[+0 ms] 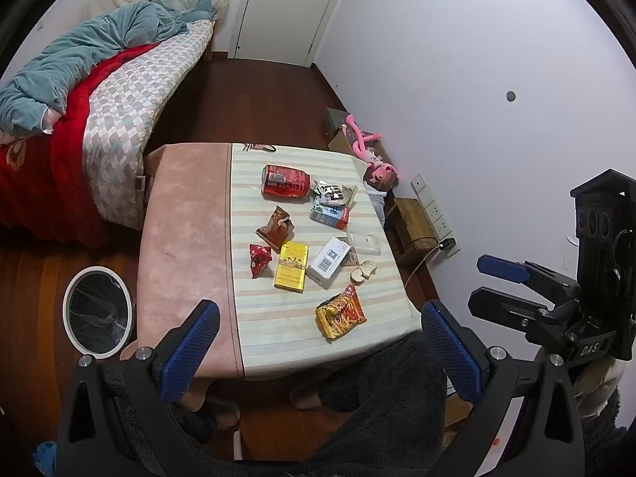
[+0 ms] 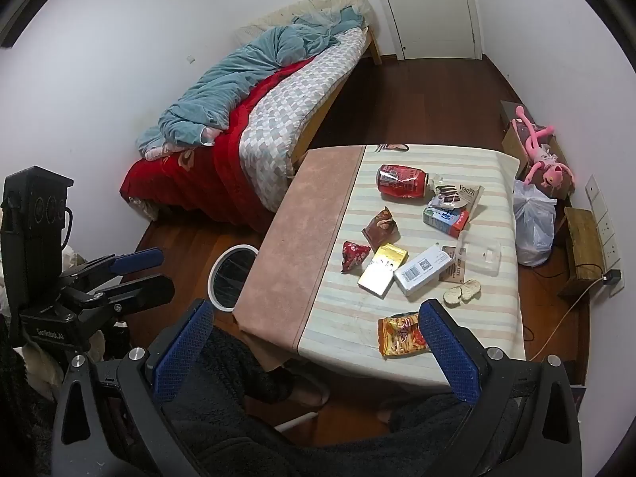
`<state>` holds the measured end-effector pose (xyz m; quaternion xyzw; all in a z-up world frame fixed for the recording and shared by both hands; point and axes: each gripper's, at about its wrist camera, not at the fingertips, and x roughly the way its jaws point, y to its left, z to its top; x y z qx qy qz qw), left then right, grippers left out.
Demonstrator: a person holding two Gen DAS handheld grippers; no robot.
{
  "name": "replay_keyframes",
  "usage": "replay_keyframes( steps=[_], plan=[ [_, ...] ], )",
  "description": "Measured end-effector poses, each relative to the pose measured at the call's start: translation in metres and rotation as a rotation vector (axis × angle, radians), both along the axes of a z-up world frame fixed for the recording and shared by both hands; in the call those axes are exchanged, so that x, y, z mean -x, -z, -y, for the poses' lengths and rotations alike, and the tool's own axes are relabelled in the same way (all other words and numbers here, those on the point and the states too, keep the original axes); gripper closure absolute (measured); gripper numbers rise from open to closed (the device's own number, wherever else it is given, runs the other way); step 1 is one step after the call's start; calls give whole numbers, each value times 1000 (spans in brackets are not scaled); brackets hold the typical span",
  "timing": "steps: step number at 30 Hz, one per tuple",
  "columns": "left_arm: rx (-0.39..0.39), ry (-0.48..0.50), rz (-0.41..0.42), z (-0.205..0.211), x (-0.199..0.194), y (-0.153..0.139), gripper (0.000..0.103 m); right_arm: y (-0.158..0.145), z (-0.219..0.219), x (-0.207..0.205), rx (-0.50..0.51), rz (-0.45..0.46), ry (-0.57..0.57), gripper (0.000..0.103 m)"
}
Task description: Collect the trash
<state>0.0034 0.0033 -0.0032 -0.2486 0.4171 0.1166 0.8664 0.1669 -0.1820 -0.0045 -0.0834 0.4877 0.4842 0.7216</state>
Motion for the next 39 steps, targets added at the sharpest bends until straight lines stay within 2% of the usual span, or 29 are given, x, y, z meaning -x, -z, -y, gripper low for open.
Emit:
replay_keyframes(
  steps=[39],
  plan=[
    [-6,12,-1,3,-2,-1,0,-2,-1,1,3,2,-1,0]
  ],
)
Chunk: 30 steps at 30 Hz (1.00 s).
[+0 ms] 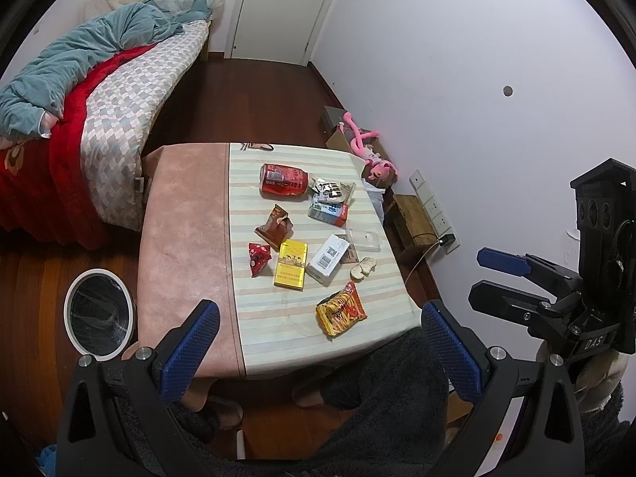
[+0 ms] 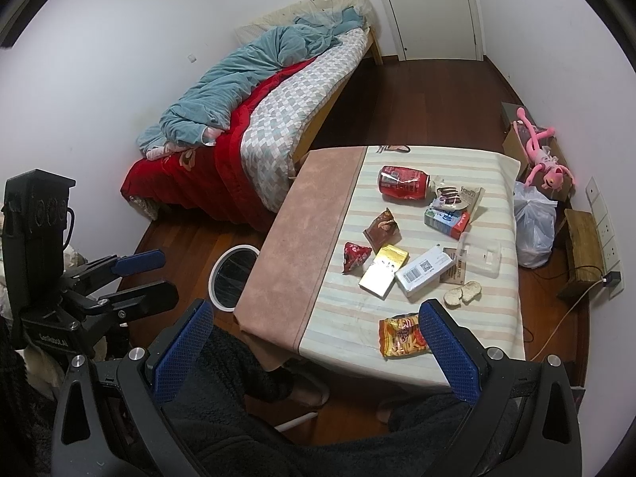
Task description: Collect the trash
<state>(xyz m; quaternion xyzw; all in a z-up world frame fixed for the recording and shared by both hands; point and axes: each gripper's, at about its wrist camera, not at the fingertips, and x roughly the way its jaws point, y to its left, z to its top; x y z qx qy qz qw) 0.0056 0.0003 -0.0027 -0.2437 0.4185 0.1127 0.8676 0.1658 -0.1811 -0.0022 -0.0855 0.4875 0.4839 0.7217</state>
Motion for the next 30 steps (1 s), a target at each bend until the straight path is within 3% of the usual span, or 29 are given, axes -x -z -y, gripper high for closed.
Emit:
replay_keyframes(
  steps=[4,7,9,12,13,15,19,23,28,29,30],
  plan=[
    [-9,-16,-10,-1,-1,2,0,-1,1,-3,-1,0,15,0],
    [-97,-83,-60,-5,-6,14,0,2,2,-6,12,5,85,0],
    [-185,-152,-110,-10,-11,31,0,25,5,-11,67,-13,189,0],
    [-266,-248,-212,-23,-21,79,0,80,12,-20,115,-158,337,0],
    [-269,-263,-240,-27,-23,94,0,116,16,-24,135,-262,413,0],
    [-262,-286,-308,-35,-26,128,0,166,20,-26,169,-369,508,0],
    [-215,-292,-429,-47,-37,190,0,236,17,-35,244,-373,669,0],
    [-192,-284,-500,-52,-43,226,0,279,11,-58,239,-413,802,0],
    [-160,-278,-544,-57,-60,249,0,305,-12,-82,297,-366,880,1],
    [-156,-276,-546,-56,-63,251,0,305,-17,-83,317,-362,876,3],
    [-148,-272,-550,-57,-67,253,0,309,-24,-85,347,-351,860,13]
  ],
)
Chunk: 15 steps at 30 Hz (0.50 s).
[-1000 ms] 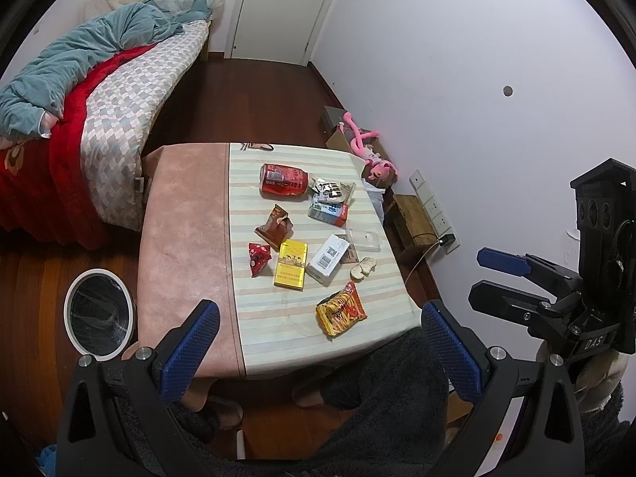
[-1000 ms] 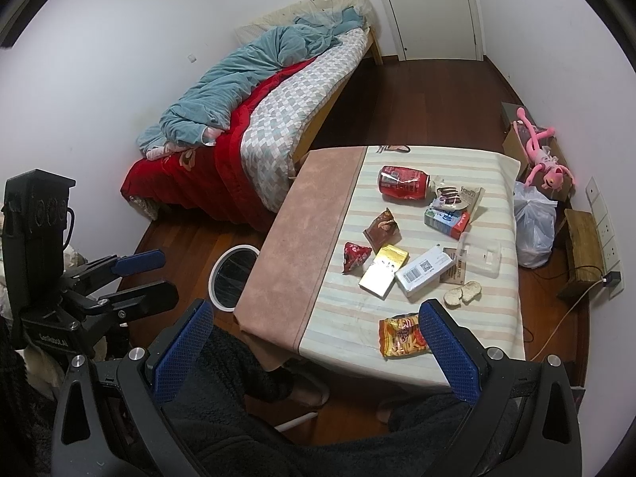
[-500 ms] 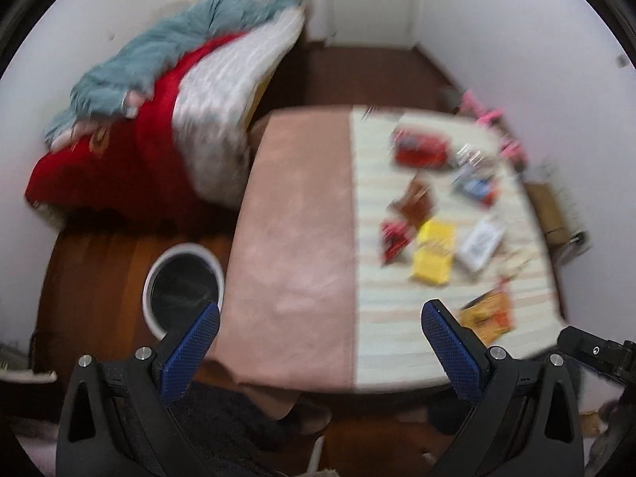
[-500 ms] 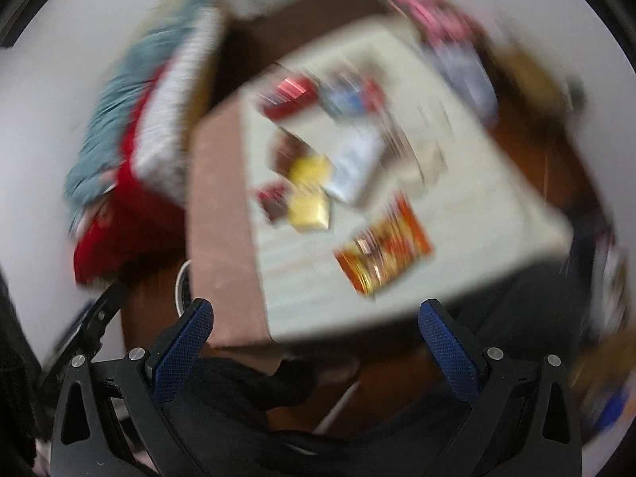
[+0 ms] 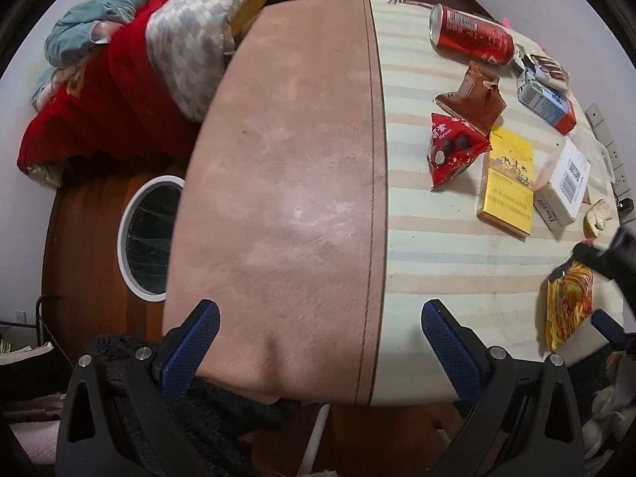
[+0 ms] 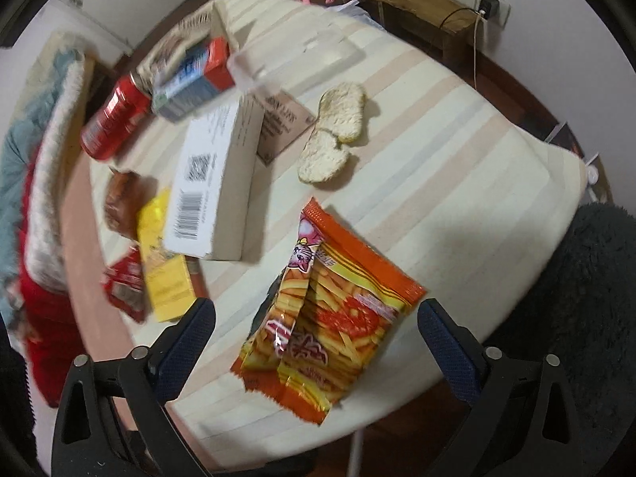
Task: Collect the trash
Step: 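Grasp the orange chip bag with the right tool while the left tool grasps the white carton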
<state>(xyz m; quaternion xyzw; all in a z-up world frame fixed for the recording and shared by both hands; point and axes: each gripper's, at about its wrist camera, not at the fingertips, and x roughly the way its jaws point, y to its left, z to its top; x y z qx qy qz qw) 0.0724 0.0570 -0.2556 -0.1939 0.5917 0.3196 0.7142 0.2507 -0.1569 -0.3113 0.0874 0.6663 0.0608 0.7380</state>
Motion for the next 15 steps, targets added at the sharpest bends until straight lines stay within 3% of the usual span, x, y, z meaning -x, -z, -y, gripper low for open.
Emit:
replay_keyframes(
  steps=[2,6,10,15],
  plan=[
    [6,9,1,1,-6,1,0,4,-8,-2,44,-11,-45,35],
    [10,45,6,7,-23,4,0,5,-14,-4,105,14,-177,47],
    [29,76,9,15,-42,8,0,-3,1,-19,151,47,-277,49],
    [45,147,22,32,-73,8,0,-14,25,-55,201,92,-318,49]
  ],
)
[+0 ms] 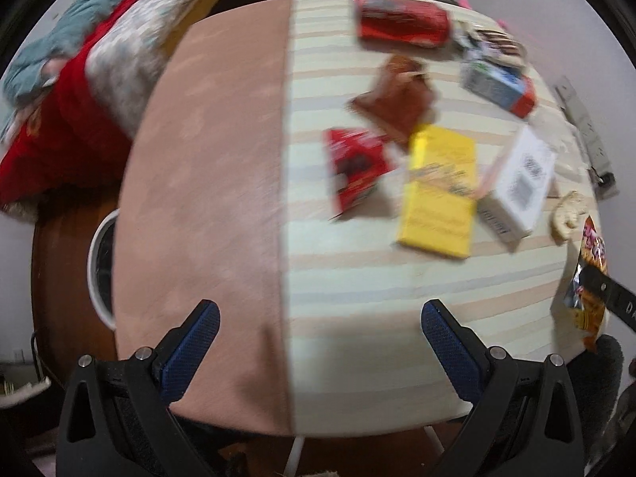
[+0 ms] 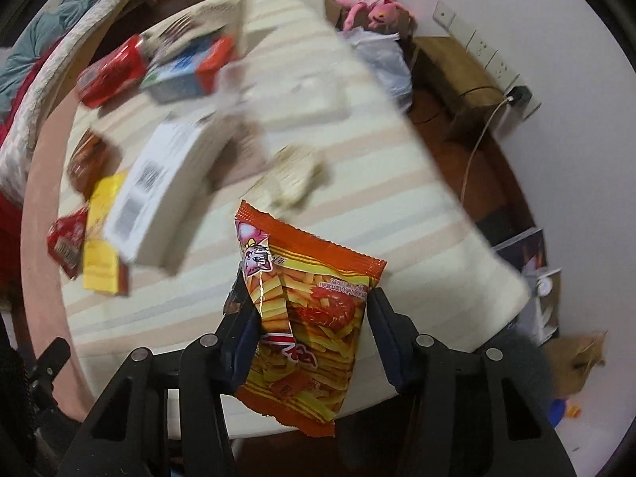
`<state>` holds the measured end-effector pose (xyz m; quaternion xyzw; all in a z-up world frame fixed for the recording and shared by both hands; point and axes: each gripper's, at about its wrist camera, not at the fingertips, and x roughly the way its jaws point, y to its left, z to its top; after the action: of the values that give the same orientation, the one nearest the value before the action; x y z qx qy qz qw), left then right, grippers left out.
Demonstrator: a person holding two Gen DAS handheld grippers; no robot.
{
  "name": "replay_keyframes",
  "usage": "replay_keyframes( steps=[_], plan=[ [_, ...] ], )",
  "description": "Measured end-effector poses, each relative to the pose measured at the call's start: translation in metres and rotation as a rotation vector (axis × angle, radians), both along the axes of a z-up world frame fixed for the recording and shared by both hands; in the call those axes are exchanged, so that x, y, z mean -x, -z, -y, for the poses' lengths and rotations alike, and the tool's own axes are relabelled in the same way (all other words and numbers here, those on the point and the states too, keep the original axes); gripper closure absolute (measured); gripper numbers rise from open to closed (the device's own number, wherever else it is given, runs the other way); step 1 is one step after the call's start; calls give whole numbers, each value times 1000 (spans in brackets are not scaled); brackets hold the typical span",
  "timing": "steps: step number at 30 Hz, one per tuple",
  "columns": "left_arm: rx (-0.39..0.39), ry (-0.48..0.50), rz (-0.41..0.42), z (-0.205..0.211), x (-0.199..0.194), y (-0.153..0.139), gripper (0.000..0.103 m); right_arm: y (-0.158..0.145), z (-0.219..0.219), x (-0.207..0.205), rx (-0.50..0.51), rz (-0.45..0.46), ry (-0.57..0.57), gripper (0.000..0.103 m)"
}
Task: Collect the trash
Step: 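Grasp the orange chip bag with the right tool while the left tool grasps the white carton, then carry the chip bag and white carton to the bin and release both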
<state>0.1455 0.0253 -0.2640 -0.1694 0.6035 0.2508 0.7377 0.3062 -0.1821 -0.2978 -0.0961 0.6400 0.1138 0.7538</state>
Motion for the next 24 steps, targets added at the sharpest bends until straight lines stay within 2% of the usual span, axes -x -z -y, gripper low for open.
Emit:
replay_keyframes(
  steps=[3,6,9,12,15,16,18,24],
  plan=[
    [28,97,28,15,-34,-4,0,4,15,-25,17,-17,-3,49],
    [58,253,43,35,-81,-5,0,6,33,-39,17,-63,-3,49],
    [127,364,35,47,-118,3,0,9,45,-44,8,-89,11,49],
    [158,409,10,53,-144,12,12,15,54,-46,-22,-111,37,49],
    [158,452,-12,59,-158,20,27,17,56,-48,-36,-113,53,48],
    [158,460,-22,60,-162,22,40,18,56,-48,-37,-112,56,48],
    [148,464,-42,66,-164,26,53,17,54,-46,-35,-106,58,48],
    [87,430,-27,78,-159,22,54,16,54,-44,-36,-91,41,49]
  ],
)
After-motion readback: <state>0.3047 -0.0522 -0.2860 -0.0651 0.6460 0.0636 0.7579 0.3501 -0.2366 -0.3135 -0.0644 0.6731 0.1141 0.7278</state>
